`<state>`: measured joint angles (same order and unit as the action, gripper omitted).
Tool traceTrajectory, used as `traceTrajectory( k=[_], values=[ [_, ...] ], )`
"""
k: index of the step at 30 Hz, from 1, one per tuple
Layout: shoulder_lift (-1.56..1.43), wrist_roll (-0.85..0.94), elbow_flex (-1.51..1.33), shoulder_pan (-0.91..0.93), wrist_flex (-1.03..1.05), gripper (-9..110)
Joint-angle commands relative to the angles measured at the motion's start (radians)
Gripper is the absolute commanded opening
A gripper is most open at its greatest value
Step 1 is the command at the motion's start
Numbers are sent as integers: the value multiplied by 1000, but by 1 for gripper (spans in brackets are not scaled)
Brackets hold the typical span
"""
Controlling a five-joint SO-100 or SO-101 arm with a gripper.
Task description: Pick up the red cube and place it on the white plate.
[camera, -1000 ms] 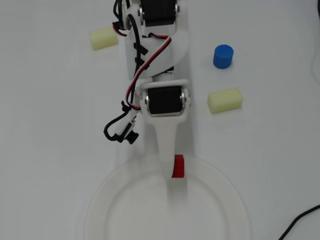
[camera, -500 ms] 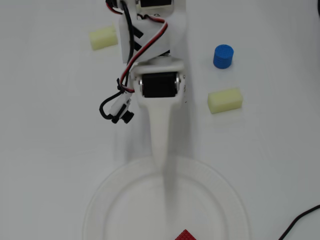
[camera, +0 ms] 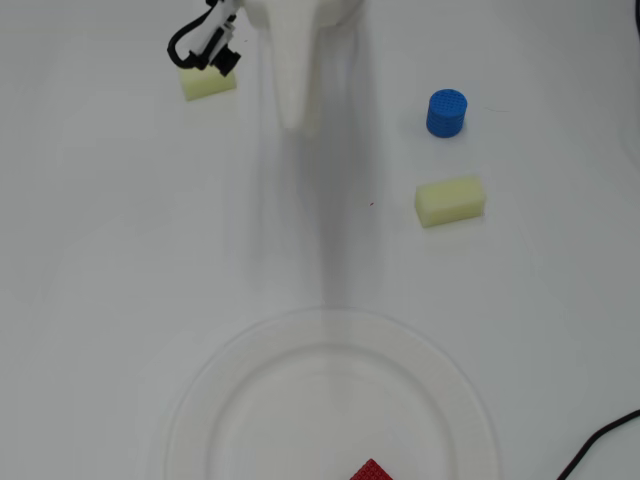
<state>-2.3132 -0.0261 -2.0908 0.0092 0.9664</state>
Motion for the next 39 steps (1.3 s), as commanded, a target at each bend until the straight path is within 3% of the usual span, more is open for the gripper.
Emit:
traceTrajectory(
  k=[1, 7, 12, 21, 26, 30, 35, 39],
  values=[
    [-249, 15, -132, 0, 28, 44],
    [-540, 32, -422, 32, 34, 41],
    [-618, 2, -604, 58, 28, 40],
    [-827, -23, -908, -14, -20, 31],
    [-1094, -3, -1074, -44, 75, 23],
    [-1134, -32, -1106, -52, 118, 19],
    [-1134, -48, -1124, -58, 140, 0],
    [-1134, -35, -1160, -58, 149, 0]
  ],
)
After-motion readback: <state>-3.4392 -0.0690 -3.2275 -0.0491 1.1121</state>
